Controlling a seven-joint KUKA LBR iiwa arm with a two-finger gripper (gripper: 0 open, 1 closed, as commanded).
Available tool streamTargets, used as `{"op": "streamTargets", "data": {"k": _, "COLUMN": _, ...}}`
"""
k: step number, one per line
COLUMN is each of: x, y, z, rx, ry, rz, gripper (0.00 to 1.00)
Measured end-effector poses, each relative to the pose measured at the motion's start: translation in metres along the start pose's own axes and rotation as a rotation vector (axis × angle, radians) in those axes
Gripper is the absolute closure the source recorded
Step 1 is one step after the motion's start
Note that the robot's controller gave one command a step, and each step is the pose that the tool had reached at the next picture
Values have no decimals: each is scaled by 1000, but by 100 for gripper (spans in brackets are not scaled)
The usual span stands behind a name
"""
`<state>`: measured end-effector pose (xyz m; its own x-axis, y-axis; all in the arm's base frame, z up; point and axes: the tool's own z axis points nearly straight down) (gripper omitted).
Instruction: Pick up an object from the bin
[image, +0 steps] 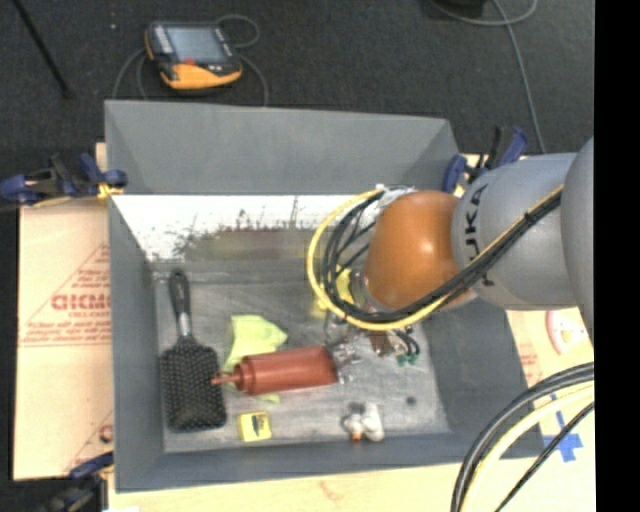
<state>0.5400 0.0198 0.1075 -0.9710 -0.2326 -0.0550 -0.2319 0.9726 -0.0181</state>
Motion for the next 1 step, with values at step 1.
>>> {"op": "streamTargets", "data": {"k": 1, "x": 0, "y": 0, "z": 0, "rx": 0, "ry": 0, "rz": 0, "gripper": 100}}
